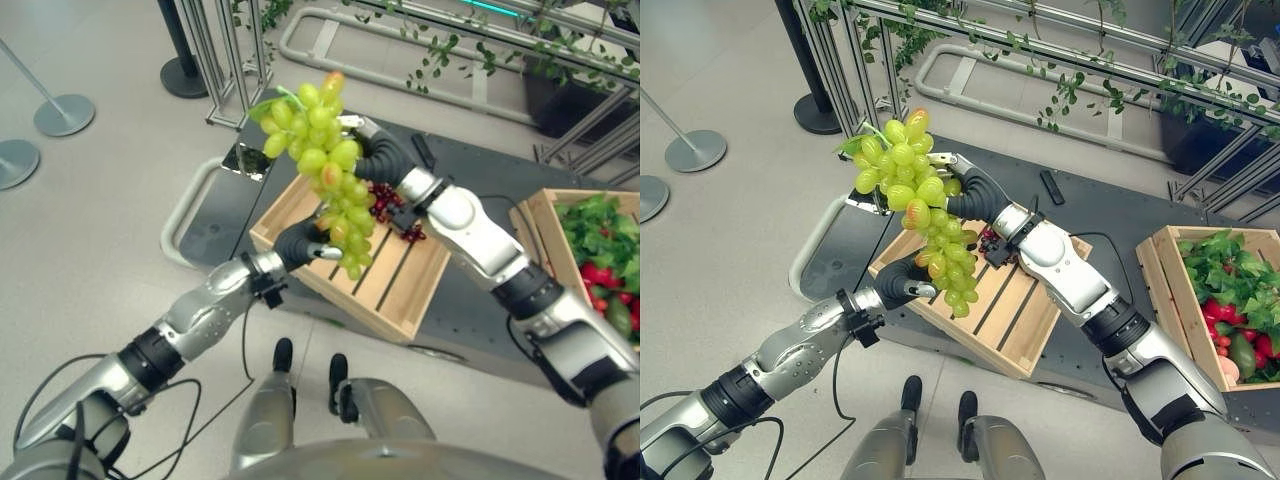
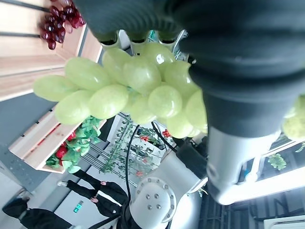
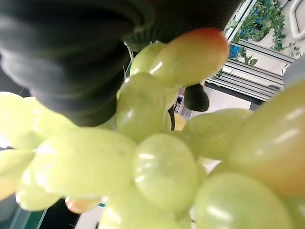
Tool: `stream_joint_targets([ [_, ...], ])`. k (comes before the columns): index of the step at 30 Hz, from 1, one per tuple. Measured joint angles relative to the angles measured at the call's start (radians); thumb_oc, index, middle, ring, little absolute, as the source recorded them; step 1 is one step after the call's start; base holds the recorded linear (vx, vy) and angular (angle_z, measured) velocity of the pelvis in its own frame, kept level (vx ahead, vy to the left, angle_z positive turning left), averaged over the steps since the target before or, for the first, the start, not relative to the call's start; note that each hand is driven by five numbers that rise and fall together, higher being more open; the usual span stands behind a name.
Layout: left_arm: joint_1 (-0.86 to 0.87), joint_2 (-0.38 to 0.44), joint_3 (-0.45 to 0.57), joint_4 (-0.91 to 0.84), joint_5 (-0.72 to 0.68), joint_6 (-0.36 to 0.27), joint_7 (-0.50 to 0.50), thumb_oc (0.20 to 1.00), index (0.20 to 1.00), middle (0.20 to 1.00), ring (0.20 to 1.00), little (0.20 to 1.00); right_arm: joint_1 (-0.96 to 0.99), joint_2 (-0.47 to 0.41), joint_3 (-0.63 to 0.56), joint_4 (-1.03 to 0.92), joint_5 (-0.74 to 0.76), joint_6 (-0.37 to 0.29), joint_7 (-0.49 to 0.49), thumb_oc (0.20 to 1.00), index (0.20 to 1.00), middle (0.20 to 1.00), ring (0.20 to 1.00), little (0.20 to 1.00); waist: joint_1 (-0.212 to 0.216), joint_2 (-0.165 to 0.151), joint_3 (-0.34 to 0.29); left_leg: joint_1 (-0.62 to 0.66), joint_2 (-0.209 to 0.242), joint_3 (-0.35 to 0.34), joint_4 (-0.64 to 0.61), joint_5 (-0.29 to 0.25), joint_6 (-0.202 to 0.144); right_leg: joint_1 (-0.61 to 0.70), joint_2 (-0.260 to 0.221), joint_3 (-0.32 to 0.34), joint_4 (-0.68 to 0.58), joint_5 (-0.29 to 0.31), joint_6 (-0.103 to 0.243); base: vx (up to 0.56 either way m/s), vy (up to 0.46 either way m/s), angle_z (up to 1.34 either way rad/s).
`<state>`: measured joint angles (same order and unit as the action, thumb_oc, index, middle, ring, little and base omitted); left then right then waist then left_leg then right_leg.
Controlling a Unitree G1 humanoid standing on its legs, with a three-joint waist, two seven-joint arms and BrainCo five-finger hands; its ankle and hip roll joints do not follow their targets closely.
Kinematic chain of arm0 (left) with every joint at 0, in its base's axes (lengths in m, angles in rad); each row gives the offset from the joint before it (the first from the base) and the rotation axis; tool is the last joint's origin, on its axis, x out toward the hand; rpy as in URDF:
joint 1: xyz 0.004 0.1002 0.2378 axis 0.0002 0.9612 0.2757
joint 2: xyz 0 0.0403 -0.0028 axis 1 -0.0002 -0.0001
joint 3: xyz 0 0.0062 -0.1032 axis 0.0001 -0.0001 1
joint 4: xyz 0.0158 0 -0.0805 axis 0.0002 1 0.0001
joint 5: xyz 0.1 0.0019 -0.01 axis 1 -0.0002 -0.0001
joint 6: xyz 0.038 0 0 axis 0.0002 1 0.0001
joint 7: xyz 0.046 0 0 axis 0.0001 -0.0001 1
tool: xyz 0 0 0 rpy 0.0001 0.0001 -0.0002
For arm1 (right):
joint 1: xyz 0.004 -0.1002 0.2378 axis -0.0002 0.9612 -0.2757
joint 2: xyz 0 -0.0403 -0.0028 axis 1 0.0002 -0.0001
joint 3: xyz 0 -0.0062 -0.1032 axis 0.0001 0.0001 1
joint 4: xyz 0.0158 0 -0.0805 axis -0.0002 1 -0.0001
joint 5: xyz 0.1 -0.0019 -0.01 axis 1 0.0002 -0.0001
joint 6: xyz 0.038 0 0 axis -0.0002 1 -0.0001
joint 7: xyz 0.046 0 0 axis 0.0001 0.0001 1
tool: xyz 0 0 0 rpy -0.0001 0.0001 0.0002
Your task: Pick up the fruits from the basket on one side to the basket on the other side
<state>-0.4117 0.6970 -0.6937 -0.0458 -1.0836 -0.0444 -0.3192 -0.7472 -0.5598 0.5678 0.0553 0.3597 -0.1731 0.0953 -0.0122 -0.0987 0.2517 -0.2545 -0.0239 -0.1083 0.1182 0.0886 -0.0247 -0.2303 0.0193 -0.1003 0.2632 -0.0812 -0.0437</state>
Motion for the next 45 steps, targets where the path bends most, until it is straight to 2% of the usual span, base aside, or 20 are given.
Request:
stream_joint_targets([
  [7,0.044,-0.030,0.026,0.030,0.001,0.002,0.004,1.000,1.000,1.000,1.000,1.000,-0.004,-0.094,-0.001,-0.045,-0.208,0.000,-0.015,0.200,0.200,0.200,0.200,0.200,0.000,-0.027,-0.017,-0.001,0.000,-0.004,-0.002,-0.001,0.000,0.007,0.001,-0.003,-0.015,0.000,0.000,0.00,0.000,0.00],
  [10,0.084,-0.062,0.065,0.036,0.001,0.003,0.011,1.000,1.000,1.000,1.000,1.000,-0.003,-0.118,-0.004,-0.054,-0.300,0.000,-0.018,0.200,0.200,0.200,0.200,0.200,0.000,-0.043,-0.023,-0.001,0.000,-0.004,-0.002,-0.002,0.000,0.011,0.001,-0.005,-0.022,0.000,0.001,0.00,0.000,0.00],
  [15,0.125,-0.099,0.116,0.041,0.004,0.004,0.032,1.000,1.000,1.000,1.000,1.000,0.006,-0.124,-0.013,-0.059,-0.419,0.000,-0.020,0.200,0.200,0.200,0.200,0.200,-0.002,-0.053,-0.019,0.000,-0.001,-0.004,-0.002,-0.005,0.003,0.016,0.001,-0.005,-0.032,0.001,0.002,0.00,0.000,0.00],
  [27,0.138,-0.146,0.158,0.077,0.012,0.003,0.047,1.000,1.000,1.000,1.000,1.000,0.095,-0.113,-0.069,-0.107,-0.448,-0.001,-0.017,0.200,0.200,0.200,0.200,0.200,-0.002,-0.062,-0.014,0.002,-0.002,-0.004,-0.006,-0.009,0.004,0.028,0.001,-0.006,-0.053,0.002,0.004,0.00,0.000,0.00],
  [35,0.140,-0.148,0.165,0.077,0.015,0.003,0.048,1.000,1.000,1.000,1.000,1.000,0.100,-0.113,-0.069,-0.115,-0.448,-0.001,-0.009,0.200,0.200,0.200,0.200,0.200,-0.001,-0.068,-0.010,0.007,-0.001,-0.004,-0.006,-0.014,0.005,0.036,0.002,-0.006,-0.060,0.002,0.004,0.00,0.000,0.00],
  [45,0.139,-0.148,0.165,0.077,0.059,0.000,0.055,1.000,1.000,1.000,1.000,1.000,0.088,-0.066,-0.071,-0.112,-0.445,0.000,-0.009,0.200,0.200,0.200,0.200,0.200,0.000,-0.068,-0.007,0.010,-0.002,-0.004,-0.006,-0.018,0.006,0.043,0.002,-0.006,-0.067,0.002,0.004,0.00,0.000,0.00],
])
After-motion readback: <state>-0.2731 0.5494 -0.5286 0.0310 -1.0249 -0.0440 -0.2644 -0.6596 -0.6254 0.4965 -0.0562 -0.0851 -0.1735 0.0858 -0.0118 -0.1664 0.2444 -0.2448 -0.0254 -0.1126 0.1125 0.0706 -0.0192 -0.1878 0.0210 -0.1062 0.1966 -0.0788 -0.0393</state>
